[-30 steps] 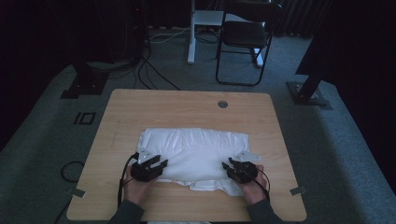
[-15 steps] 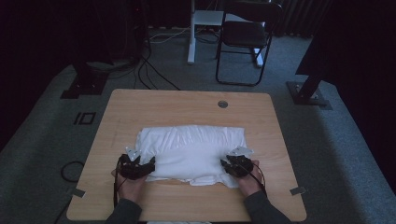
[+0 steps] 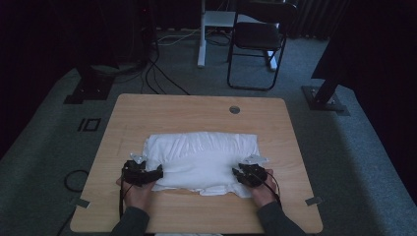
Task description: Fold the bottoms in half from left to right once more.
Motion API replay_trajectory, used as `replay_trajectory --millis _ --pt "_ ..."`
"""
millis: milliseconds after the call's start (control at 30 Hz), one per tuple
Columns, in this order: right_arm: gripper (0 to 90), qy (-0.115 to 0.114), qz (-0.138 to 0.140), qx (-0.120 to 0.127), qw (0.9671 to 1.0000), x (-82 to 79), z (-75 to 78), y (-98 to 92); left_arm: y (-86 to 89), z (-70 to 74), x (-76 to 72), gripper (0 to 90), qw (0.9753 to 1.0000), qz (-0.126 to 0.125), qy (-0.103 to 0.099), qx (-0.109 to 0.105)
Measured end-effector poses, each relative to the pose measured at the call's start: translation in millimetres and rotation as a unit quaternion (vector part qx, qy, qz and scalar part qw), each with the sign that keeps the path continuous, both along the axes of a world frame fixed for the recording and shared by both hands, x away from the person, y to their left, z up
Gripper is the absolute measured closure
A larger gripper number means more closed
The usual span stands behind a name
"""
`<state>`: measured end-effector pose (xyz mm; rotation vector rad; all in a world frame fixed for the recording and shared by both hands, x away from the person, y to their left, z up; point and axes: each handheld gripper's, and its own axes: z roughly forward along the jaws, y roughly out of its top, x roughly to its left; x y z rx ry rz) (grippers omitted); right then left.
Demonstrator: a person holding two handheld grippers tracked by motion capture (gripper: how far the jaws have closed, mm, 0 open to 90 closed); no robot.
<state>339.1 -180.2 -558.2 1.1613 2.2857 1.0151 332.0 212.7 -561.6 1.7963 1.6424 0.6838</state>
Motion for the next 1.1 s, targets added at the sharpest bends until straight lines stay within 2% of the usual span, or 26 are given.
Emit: replay_trajectory --millis 67,100,133,167,200,233,267,300,333,367,400,433,533,733,833,900,1000,1100 --pt "62.3 -0.001 0.0 0.001 1.0 -0.2 -0.3 0.1 -0.7 0.8 0.2 7.3 1.0 -0.006 0.002 0.0" --pt "62.3 -0.002 0.0 0.001 1.0 -0.4 -0.5 -0.1 -2.2 2.4 -1.7 14.8 0.9999 -0.016 -0.001 -0.003" --pt "62.3 -0.002 0.0 0.001 1.0 -0.4 -0.5 -0.1 -2.2 2.4 -1.7 18.4 0.9999 -0.016 -0.001 -0.003" --pt "62.2 -0.004 0.0 0.002 1.0 -0.6 -1.0 -0.5 -4.8 3.9 -3.7 26.2 0.9998 -0.017 -0.001 -0.005" --pt "62.2 -0.004 0.0 0.002 1.0 -0.6 -1.0 -0.5 -6.0 4.4 -5.1 26.2 0.9997 -0.022 -0.003 -0.008" --pt "62.1 -0.005 0.0 0.004 1.0 -0.9 -1.2 -0.6 -8.7 4.0 -9.4 45.3 0.9991 -0.034 -0.013 -0.022" --pt "62.1 -0.005 0.0 0.004 1.0 -0.9 -1.2 -0.6 -8.7 4.0 -9.4 51.4 0.9991 -0.034 -0.013 -0.022" --pt "62.1 -0.006 0.0 0.004 1.0 -1.1 -1.5 -0.6 -11.4 1.8 -13.0 61.4 0.998 -0.045 -0.024 -0.037" --pt "62.1 -0.006 0.0 0.004 1.0 -1.1 -1.5 -0.6 -11.4 1.8 -13.0 67.5 0.998 -0.045 -0.024 -0.037" --pt "62.1 -0.008 -0.001 0.003 1.0 -1.5 -1.6 -0.4 -11.2 1.4 -13.2 72.1 0.997 -0.048 -0.021 -0.057" --pt "62.1 -0.008 -0.001 0.003 1.0 -1.5 -1.6 -0.4 -11.2 1.4 -13.2 74.9 0.997 -0.048 -0.021 -0.057" --pt "62.0 -0.007 -0.001 0.004 1.0 -1.5 -1.7 -0.6 -8.5 0.5 -13.2 77.3 0.9956 -0.051 -0.021 -0.076" --pt "61.9 -0.007 0.0 0.005 1.0 -1.4 -1.8 -0.7 -6.9 0.6 -13.1 79.8 0.9949 -0.054 -0.022 -0.082" --pt "59.8 -0.006 0.003 0.008 1.0 -1.2 -1.6 -1.1 -0.7 0.6 -12.4 80.4 0.9916 -0.063 -0.025 -0.11" --pt "50.9 -0.013 0.005 -0.004 0.9999 -3.0 2.4 1.4 2.4 4.4 -12.9 80.5 0.9894 -0.067 -0.035 -0.124" --pt "47.9 -0.027 0.008 -0.003 0.9996 -4.8 11.2 2.7 4.4 8.5 -13.6 80.4 0.988 -0.073 -0.046 -0.128" --pt "46.2 -0.065 0.016 0.024 0.9975 -6.5 34.6 5.5 6.3 15.1 -13.9 80.4 0.987 -0.076 -0.056 -0.13" --pt "45.3 -0.081 0.027 0.05 0.9951 -0.8 54.2 16.2 6.9 22.6 -13.1 80.4 0.9863 -0.079 -0.065 -0.13"
